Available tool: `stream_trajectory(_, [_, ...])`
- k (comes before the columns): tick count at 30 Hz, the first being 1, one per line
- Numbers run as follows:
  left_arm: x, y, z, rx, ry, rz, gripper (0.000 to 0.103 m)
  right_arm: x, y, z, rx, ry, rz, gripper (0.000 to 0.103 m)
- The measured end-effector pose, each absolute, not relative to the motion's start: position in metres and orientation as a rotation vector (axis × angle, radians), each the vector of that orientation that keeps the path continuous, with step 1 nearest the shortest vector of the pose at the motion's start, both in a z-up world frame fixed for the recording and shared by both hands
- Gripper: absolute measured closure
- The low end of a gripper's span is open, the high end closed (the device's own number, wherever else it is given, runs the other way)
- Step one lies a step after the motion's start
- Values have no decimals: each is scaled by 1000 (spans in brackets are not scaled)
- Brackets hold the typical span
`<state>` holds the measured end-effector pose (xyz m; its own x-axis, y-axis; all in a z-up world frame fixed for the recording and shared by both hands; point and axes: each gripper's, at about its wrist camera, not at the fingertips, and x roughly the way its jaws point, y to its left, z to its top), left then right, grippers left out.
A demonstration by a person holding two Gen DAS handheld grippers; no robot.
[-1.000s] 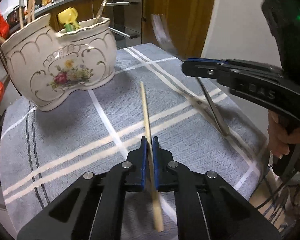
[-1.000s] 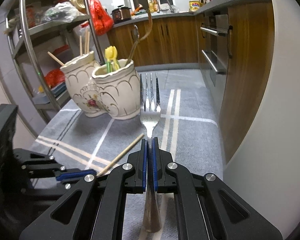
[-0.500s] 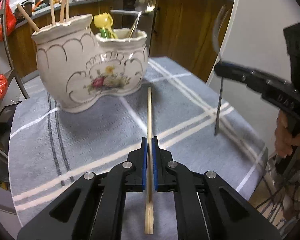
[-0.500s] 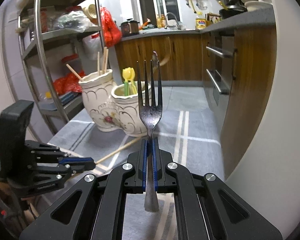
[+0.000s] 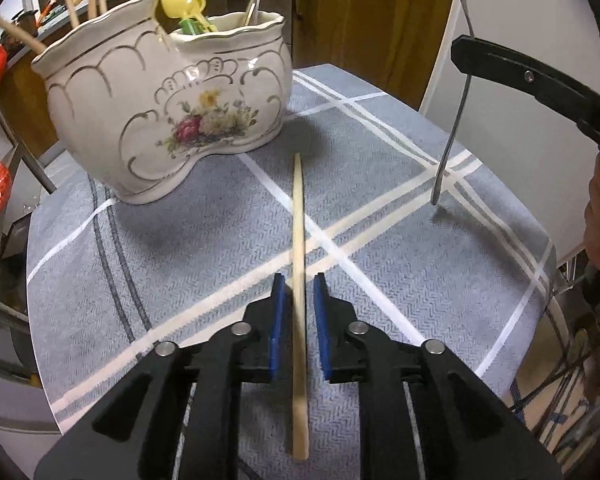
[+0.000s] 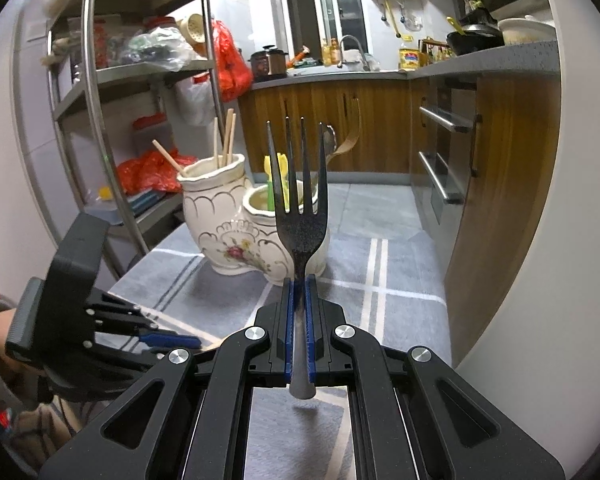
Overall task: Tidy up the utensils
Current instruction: 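Lift chopstick over tall pot with left tool while right tool carries fork to short pot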
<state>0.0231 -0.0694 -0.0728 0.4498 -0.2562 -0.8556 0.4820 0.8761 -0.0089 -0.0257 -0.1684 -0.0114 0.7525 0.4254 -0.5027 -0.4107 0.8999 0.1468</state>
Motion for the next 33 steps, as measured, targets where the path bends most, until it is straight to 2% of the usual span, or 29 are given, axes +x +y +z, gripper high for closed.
stream_trajectory(6, [37, -78, -76, 272, 1025, -468, 88, -28, -168, -10, 26, 552, 459, 97])
stream_trajectory(9, [38, -79, -75, 290, 1030, -467, 97, -28, -169, -7, 27, 545, 459, 97])
stream_trajectory(14, [35, -76, -70, 260, 975, -498, 97, -28, -168, -2, 34, 527, 455, 97])
stream_trajectory(28, [5, -26, -3, 67, 466, -496, 97, -16, -151, 22, 45, 465, 456, 97])
stream_trajectory(33, [17, -9, 21, 1, 321, -446, 97, -3, -144, 37, 70, 432, 464, 97])
